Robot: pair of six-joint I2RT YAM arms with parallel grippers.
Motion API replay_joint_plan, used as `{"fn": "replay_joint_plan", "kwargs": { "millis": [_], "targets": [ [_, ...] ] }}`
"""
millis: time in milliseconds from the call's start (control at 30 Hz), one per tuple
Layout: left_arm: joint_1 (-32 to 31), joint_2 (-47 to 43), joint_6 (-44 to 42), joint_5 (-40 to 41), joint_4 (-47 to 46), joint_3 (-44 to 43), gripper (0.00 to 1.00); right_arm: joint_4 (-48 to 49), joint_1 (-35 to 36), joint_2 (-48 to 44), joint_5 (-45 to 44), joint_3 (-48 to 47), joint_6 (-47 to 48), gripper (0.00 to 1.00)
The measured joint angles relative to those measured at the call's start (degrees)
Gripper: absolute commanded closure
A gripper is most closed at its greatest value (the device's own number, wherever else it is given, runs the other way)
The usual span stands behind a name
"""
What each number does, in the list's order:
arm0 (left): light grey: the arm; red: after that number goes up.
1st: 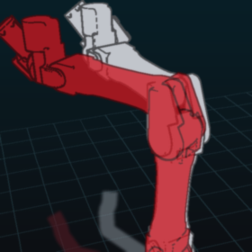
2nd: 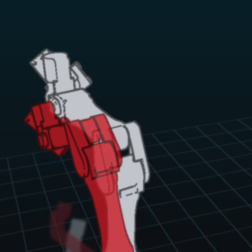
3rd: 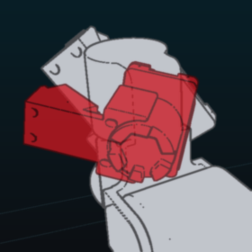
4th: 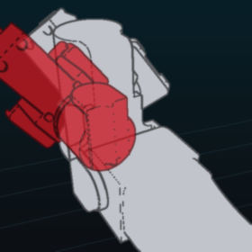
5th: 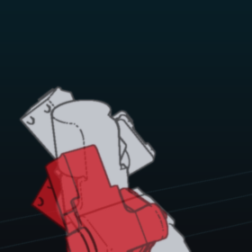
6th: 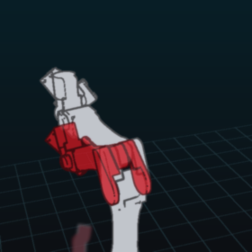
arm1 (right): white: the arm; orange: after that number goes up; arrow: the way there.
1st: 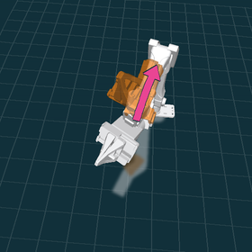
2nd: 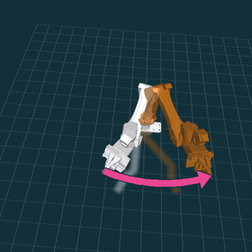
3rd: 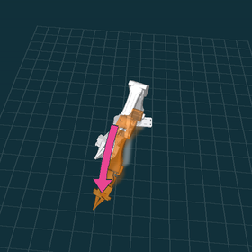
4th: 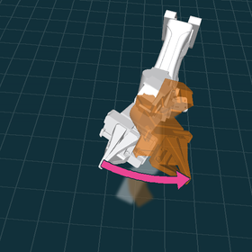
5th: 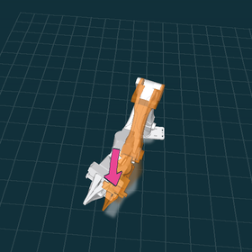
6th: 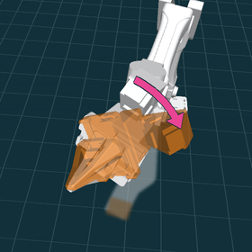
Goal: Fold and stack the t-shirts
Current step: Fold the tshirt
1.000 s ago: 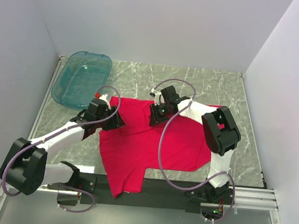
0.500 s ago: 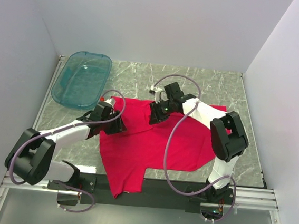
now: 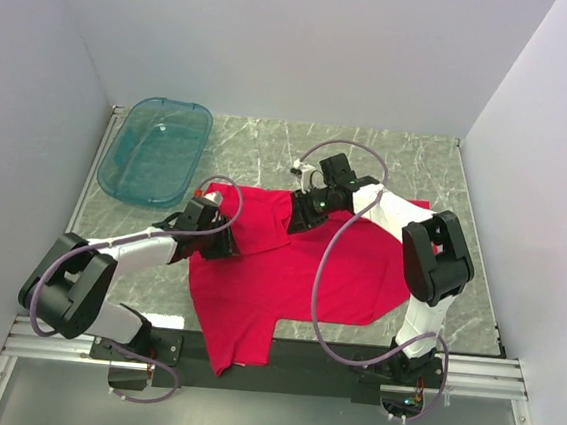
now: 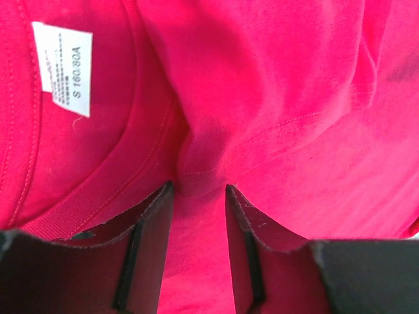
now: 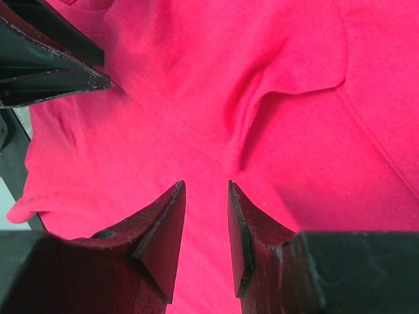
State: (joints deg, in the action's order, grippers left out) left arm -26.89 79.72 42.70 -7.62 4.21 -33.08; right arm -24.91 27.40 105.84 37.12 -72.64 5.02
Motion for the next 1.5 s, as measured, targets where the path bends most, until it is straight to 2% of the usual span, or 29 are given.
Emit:
{"fn": "replay_joint_plan", "kwargs": {
  "millis": [133,267,533,667,900,1200,1500],
  "targets": [
    [-0.15,0.61,0.02,0.17,-1.09,0.0,0.57,0.02,-0.72,-0.02,0.61,0.0,0.0,0.6],
    [-0.33,0.98,0.02,0.55,-1.79,0.0,0.63,0.02,-0.85,-0.04,1.29,0.0,-0.02,0.6],
    [-0.83,1.05,-0.02,1.53,-1.53,-0.22,0.64,0.02,-0.94,-0.04,1.79,0.02,0.0,0.6],
    [-0.96,0.57,-0.15,2.1,-0.02,-0.37,0.68,0.02,-0.94,-0.04,1.88,0.02,0.0,0.6],
    [-0.96,-0.83,-0.24,2.36,1.64,-0.37,0.85,0.0,-0.94,-0.07,1.95,0.02,0.0,0.6],
    [-0.96,-1.42,-0.28,2.01,2.4,-0.37,0.95,0.0,-0.94,-0.07,1.99,0.02,0.0,0.6],
    [-0.96,-3.06,-0.22,-0.46,2.97,-0.57,0.94,0.0,-1.18,-0.07,2.38,0.02,0.0,0.6]
  ]
}}
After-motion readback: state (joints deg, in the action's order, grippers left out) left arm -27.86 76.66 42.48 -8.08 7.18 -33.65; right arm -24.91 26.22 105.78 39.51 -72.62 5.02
